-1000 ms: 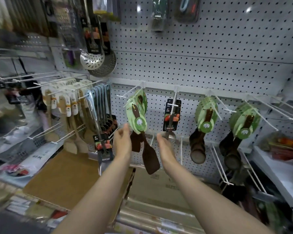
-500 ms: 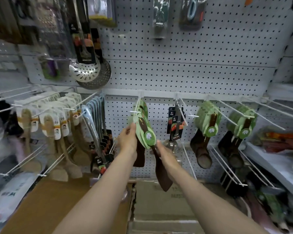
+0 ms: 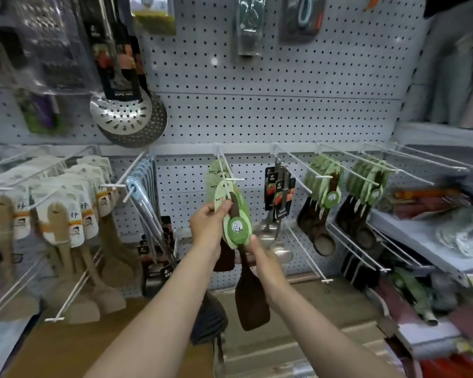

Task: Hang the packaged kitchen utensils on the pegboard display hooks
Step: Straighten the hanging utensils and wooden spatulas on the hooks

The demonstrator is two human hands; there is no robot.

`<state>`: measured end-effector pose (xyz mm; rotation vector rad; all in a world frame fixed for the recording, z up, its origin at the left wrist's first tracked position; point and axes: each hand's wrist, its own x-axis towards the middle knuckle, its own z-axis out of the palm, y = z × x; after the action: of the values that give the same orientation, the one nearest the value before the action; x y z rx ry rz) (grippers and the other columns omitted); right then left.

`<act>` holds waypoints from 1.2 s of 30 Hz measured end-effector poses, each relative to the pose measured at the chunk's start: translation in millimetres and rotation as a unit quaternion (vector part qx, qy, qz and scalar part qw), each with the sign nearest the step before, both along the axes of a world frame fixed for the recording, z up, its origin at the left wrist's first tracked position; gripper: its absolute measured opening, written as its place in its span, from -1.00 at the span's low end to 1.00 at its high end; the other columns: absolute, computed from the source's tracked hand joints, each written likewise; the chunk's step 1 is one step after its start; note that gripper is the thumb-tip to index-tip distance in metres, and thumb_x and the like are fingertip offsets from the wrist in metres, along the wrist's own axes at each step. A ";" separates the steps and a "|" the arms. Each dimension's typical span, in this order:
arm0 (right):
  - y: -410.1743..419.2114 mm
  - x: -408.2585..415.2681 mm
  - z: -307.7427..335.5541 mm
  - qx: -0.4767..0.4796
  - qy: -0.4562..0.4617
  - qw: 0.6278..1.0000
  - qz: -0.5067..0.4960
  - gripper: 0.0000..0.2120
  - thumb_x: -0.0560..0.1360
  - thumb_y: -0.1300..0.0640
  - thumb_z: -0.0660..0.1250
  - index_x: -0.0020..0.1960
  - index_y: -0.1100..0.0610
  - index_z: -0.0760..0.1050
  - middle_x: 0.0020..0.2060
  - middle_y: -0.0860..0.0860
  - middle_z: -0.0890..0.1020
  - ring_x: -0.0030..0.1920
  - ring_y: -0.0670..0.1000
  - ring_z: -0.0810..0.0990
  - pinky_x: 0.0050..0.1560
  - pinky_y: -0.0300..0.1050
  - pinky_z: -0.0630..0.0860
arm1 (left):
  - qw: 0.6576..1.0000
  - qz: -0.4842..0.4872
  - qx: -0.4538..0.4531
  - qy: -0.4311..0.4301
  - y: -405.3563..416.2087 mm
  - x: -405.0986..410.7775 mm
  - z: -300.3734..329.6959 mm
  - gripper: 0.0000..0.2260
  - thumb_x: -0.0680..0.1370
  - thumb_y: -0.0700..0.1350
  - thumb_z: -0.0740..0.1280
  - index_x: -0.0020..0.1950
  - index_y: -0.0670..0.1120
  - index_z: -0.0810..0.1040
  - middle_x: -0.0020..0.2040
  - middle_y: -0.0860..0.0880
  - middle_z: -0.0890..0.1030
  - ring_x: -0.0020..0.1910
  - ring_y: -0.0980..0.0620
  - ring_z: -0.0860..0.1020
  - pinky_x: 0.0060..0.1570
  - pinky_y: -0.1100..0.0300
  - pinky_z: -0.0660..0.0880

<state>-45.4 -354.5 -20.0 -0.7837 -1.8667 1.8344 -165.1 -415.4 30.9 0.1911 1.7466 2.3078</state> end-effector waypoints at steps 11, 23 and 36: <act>-21.2 -15.2 -9.8 -0.022 -0.006 0.999 -0.034 -0.48 0.65 -0.26 0.07 0.13 0.07 0.65 -0.11 0.07 0.75 -0.03 -0.01 0.67 -0.13 -0.17 0.40 | 0.999 -0.049 -0.001 0.003 -8.6 -18.9 -1.5 -0.91 0.51 -0.16 0.51 -0.09 -0.14 0.63 -0.13 -0.15 0.73 -0.20 -0.07 0.69 -0.14 0.04 0.68; -15.9 -36.5 -7.4 -0.042 -0.027 0.998 -0.045 -0.39 0.68 -0.27 -0.08 0.12 0.06 0.64 -0.02 0.12 0.73 -0.01 0.01 0.62 -0.06 -0.15 0.38 | 0.997 -0.068 0.025 -0.016 -7.3 -23.4 1.5 -0.92 0.52 -0.21 0.49 -0.02 -0.17 0.65 -0.14 -0.12 0.72 -0.26 0.00 0.69 -0.30 0.18 0.63; -18.4 -50.3 -10.5 -0.047 -0.014 0.998 -0.031 -0.45 0.71 -0.21 -0.06 0.36 0.09 0.52 0.24 0.03 0.62 0.19 -0.05 0.57 -0.09 -0.39 0.34 | 0.997 -0.081 0.007 -0.002 -7.9 -33.4 -0.4 -0.93 0.51 -0.19 0.50 -0.04 -0.13 0.65 -0.10 -0.12 0.73 -0.12 -0.10 0.72 -0.11 0.03 0.68</act>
<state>-95.6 -372.9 -30.5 -0.8940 -1.7634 1.8943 -198.5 -423.3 30.5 0.3189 1.6485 2.2045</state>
